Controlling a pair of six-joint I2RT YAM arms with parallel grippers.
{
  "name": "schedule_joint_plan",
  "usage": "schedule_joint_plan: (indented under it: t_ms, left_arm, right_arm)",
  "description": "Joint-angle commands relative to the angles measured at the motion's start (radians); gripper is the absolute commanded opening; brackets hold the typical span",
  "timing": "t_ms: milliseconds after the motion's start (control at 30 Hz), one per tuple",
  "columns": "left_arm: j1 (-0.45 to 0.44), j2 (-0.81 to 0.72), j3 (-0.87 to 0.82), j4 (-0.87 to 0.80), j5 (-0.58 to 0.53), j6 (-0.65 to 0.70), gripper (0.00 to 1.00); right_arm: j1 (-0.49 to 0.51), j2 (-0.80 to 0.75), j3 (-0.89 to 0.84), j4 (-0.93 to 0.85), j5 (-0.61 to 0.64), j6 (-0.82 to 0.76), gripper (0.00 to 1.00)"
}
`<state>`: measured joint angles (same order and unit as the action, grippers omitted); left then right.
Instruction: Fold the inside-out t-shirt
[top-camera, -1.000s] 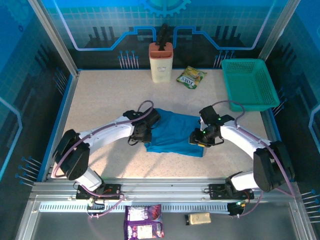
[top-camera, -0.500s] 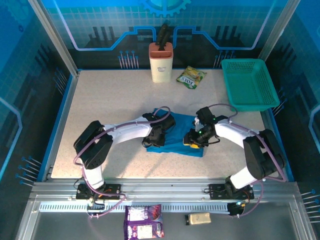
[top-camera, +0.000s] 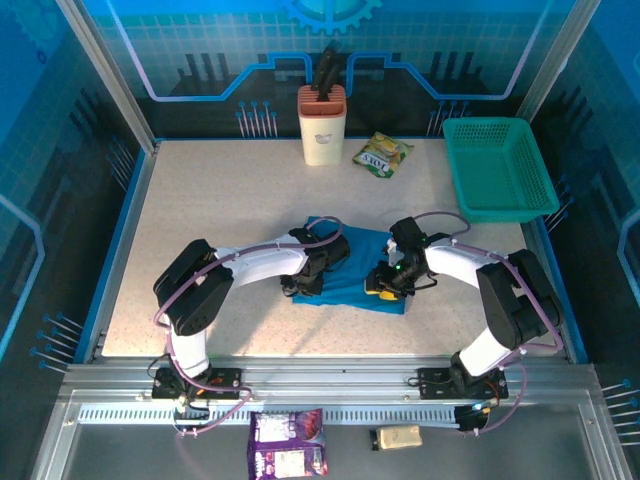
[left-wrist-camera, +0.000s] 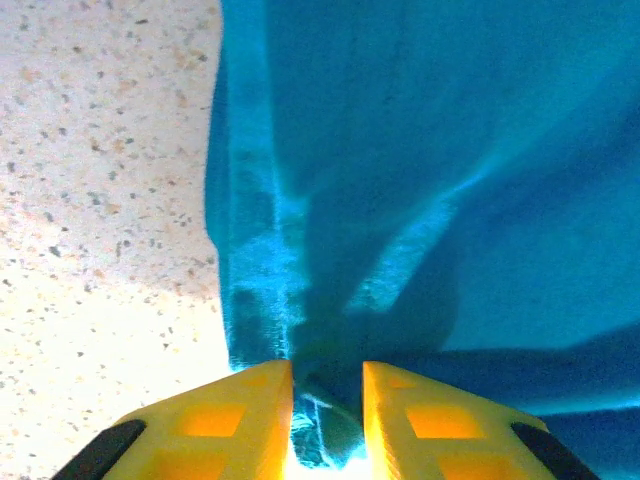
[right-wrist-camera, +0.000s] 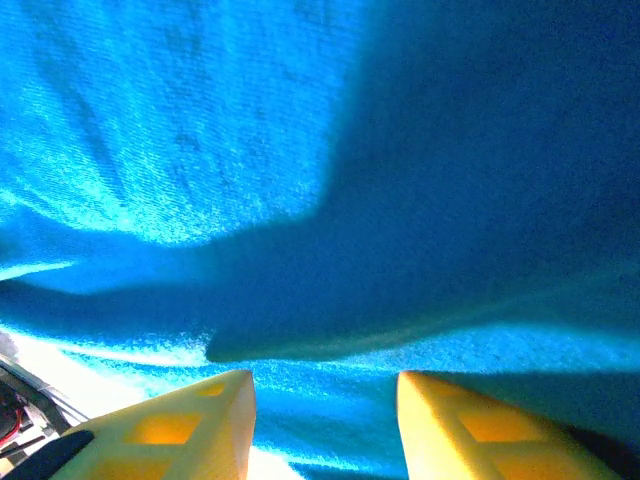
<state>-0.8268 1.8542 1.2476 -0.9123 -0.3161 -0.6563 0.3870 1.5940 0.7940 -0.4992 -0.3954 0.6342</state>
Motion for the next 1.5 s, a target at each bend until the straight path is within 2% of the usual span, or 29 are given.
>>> schedule_joint_plan:
  t_ms: [0, 167, 267, 533, 800, 967, 1133, 1267, 1367, 1467]
  left_arm:
    - [-0.004, 0.013, 0.000, -0.056, -0.037, -0.019, 0.26]
    - [-0.005, 0.007, 0.001, -0.056, -0.029, -0.022, 0.28]
    - [-0.004, 0.001, 0.003, -0.045, -0.022, -0.019, 0.25]
    - [-0.003, -0.065, 0.002, -0.043, -0.048, -0.012, 0.01]
    - [0.013, -0.169, -0.045, -0.063, -0.075, -0.029, 0.00]
    - [0.050, -0.153, -0.128, -0.022, -0.023, -0.023, 0.00]
    - [0.065, -0.131, -0.170, -0.006, -0.025, -0.013, 0.15]
    - [0.105, -0.204, -0.193, 0.009, -0.013, -0.004, 0.24]
    - [0.151, -0.292, -0.238, 0.078, 0.093, 0.000, 0.29]
    - [0.192, -0.364, -0.301, 0.200, 0.250, -0.014, 0.34]
  right_arm:
    - [-0.005, 0.027, -0.029, -0.003, 0.009, -0.014, 0.43]
    - [-0.005, 0.025, -0.027, -0.011, 0.015, -0.018, 0.43]
    - [-0.005, 0.023, -0.026, -0.016, 0.021, -0.019, 0.43]
    - [-0.011, 0.019, -0.032, -0.024, 0.037, -0.018, 0.43]
    - [-0.025, 0.003, -0.036, -0.050, 0.062, -0.025, 0.42]
    - [-0.025, 0.001, -0.041, -0.058, 0.075, -0.024, 0.42]
    - [-0.025, -0.025, -0.027, -0.075, 0.070, -0.022, 0.42]
    - [-0.024, -0.077, 0.011, -0.124, 0.069, -0.028, 0.42]
    - [-0.027, -0.131, 0.038, -0.167, 0.088, -0.028, 0.42]
    - [-0.039, -0.180, 0.061, -0.218, 0.121, -0.040, 0.42]
